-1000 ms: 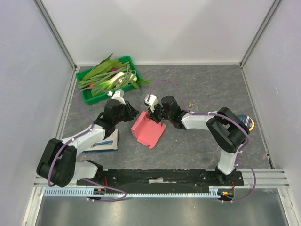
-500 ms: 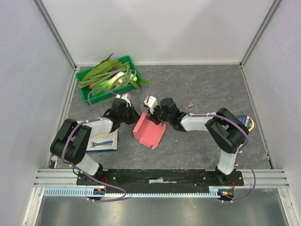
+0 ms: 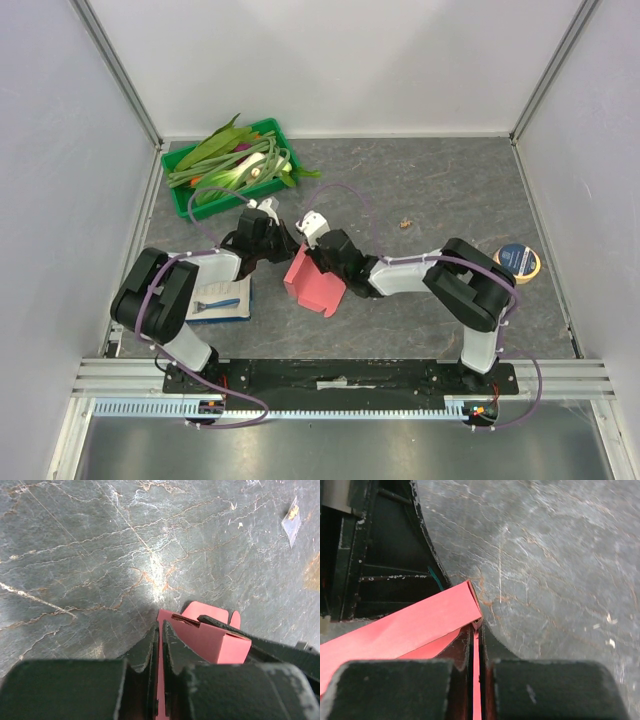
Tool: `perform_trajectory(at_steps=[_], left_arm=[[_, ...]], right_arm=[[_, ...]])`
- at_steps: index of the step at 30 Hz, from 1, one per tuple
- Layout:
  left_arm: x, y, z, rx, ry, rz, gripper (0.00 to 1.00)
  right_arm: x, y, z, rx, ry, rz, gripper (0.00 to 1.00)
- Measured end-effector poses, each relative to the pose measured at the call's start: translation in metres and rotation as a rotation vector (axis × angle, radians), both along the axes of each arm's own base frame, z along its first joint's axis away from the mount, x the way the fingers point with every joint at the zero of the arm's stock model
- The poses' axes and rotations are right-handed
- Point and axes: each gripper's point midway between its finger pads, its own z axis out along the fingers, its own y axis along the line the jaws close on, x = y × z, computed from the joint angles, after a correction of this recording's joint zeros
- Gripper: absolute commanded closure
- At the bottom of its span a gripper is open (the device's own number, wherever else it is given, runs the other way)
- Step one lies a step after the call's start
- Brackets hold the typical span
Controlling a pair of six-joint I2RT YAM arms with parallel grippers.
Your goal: Fold the paper box
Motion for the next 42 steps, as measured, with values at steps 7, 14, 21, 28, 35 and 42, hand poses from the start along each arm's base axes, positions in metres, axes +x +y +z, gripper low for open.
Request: perform_trajectory(at_steps=[7,14,21,28,35,42], left_arm=[[0.000,-0.002,-0.001,-0.011,-0.002,-0.011,0.90],[0.004,-0.006,0.003,-0.031,-0.032,-0.017,0.90],[0.009,-0.015,0.008,-0.065,-0.061,-0.031,0.90],[0.012,-0.023,0.008,-0.119,-0.073,-0.022,0.90],[0.009,-0.025,0.007,-0.124,-0.061,-0.028,0.88],[0.012,-0.024,0.006,-0.081,-0.020,-0.034,0.88]], right_arm=[[-0.008,-0.006,-0.001,-0.002,-0.054,-0.265,1.00],[-0.006,-0.006,-0.001,0.047,-0.017,-0.371,1.00],[-0.002,-0.010,-0.002,0.091,0.036,-0.490,1.00],[0.001,-0.013,-0.003,0.095,0.015,-0.517,1.00],[-0.001,-0.017,-0.003,0.094,-0.034,-0.434,1.00],[0.001,-0.015,-0.003,0.077,-0.056,-0.331,1.00]])
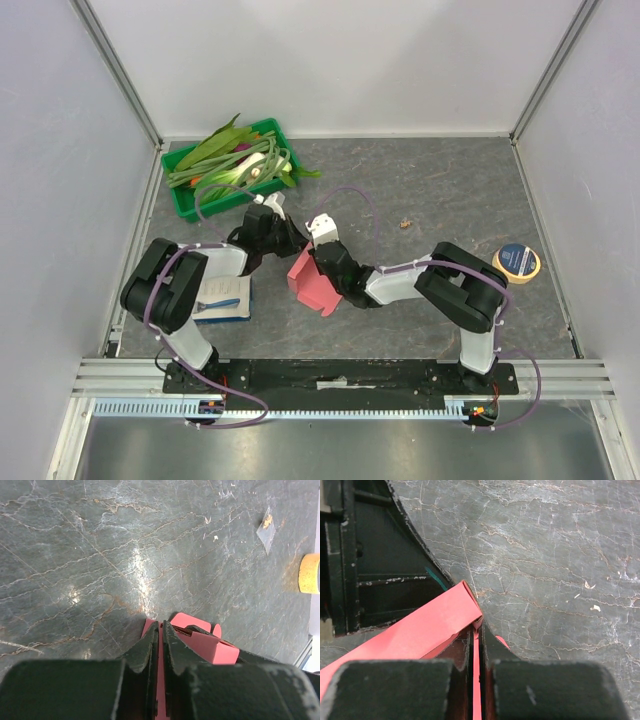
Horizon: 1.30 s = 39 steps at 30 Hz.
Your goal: Fold the paper box
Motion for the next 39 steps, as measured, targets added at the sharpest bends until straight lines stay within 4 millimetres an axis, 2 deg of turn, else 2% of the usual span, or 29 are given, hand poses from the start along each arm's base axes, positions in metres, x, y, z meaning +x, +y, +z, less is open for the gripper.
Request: perform_trajectory(at_steps=[12,24,39], left_arm=[[0.010,-0.011,-0.008,-0.014,-0.007,-0.006,0.87],[0.009,-0.016,-0.007,-0.022,-0.042,-0.061,0.85],[0.017,-0.015,-0.008,0.038,-0.045,-0.093,0.89]], right_arm=[[0.002,-0.001,0.000,0.005,-0.012,0.034,1.00],[0.001,-0.003,-0.001,-0.007,-0.021,0.154,1.00],[0.016,-0.001,0.001,-0.191,0.007,0.229,1.00]])
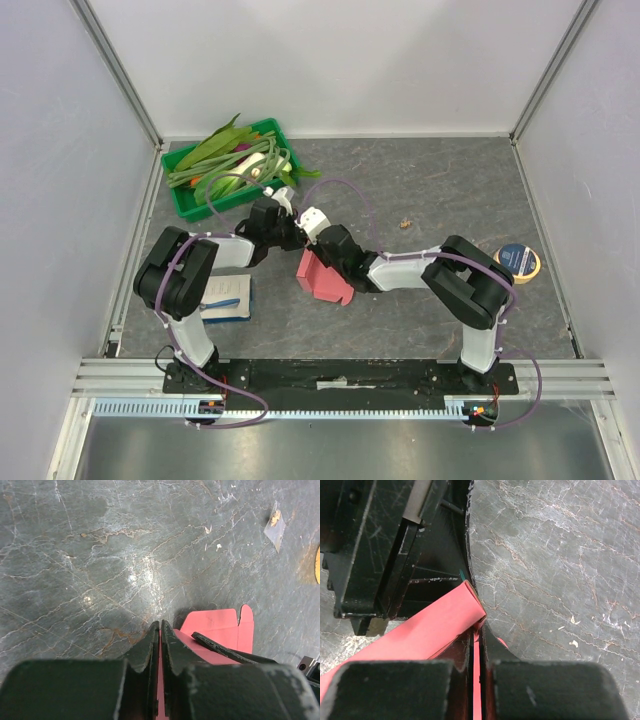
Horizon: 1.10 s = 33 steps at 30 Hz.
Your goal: Fold the paper box
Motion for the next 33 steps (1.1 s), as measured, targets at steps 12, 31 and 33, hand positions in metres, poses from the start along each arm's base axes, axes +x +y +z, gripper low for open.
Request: perform_trajectory(at_steps=[12,31,33], left_arm=[[-0.013,0.007,-0.002,0.067,0.024,-0.013,0.64],[-0.093,0.032,0.062,-0.107,-0.044,0.026,0.60],[-0.094,0.038,0.061,-0.106,-0.047,0.059,0.60]], right_arm=[[-0.008,-0.003,0.002,-0.061,0.021,0.052,1.00],[-0.053,-0.051,0.009,-0.435,0.287,0.083,1.00],[-0.053,-0.053,0.009,-0.493,0.302,0.069,1.00]])
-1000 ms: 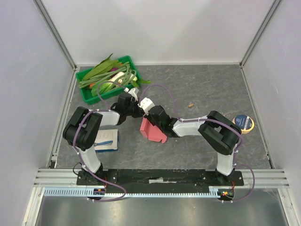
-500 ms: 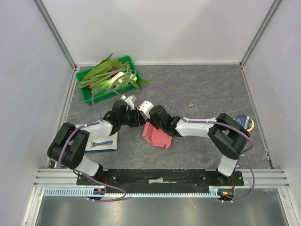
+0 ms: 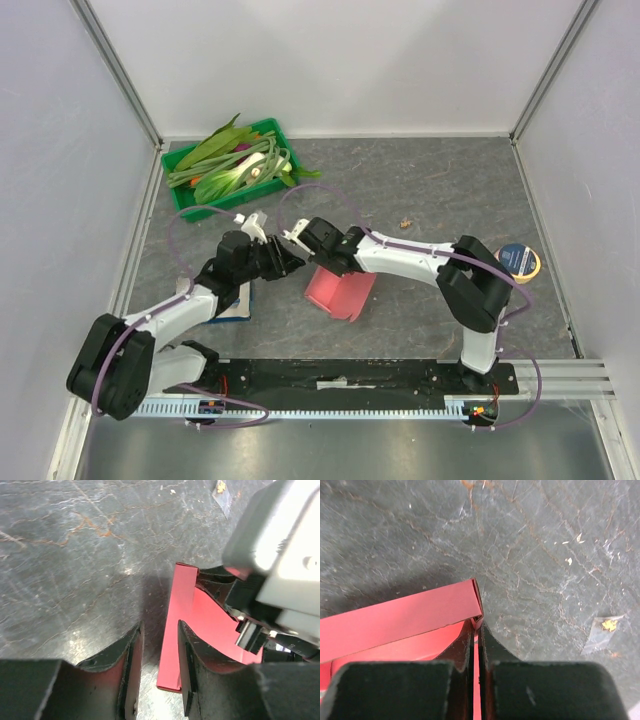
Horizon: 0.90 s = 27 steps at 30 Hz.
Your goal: Fold the paper box
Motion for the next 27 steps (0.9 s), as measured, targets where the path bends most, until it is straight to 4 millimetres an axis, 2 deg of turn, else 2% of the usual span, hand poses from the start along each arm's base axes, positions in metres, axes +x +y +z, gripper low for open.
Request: perform_trajectory(at_steps=[4,9,11,12,14,15,17,20,24,27], left_arm=[[-0.002,0.013,-0.003,0.005,-0.009,0.064,0.61],[-0.004,0.032,0.004,0.011,-0.044,0.139,0.61],[-0.004,0.037,0.009,0.011,-0.063,0.162,0.61],[-0.005,0.039,0.011,0.010,-0.069,0.167,0.61],[-0.006,0.041,0.015,0.008,-0.078,0.174,0.61],[-0.006,0.041,0.016,0.007,-0.078,0.174,0.61],[-0.008,0.041,0.015,0.010,-0.073,0.172,0.61],[-0.009,0.041,0.012,0.012,-0.063,0.166,0.60],[-0.012,0.038,0.002,0.016,-0.032,0.145,0.59],[-0.015,0.034,-0.005,0.016,-0.003,0.118,0.58]], right_arm=[[-0.005,-0.006,-0.010,-0.113,0.043,-0.010,1.00],[-0.001,-0.001,-0.018,-0.217,0.049,-0.039,1.00],[0.000,0.001,-0.020,-0.235,0.044,-0.048,0.95],[0.001,0.000,-0.022,-0.248,0.040,-0.054,0.89],[0.001,-0.001,-0.024,-0.265,0.040,-0.062,0.85],[0.000,-0.002,-0.025,-0.269,0.044,-0.068,0.77],[0.000,-0.003,-0.029,-0.282,0.050,-0.075,0.68],[-0.001,-0.004,-0.030,-0.284,0.055,-0.082,0.61],[-0.001,-0.001,-0.024,-0.259,0.050,-0.082,0.52],[0.000,0.004,-0.010,-0.211,0.035,-0.084,0.45]])
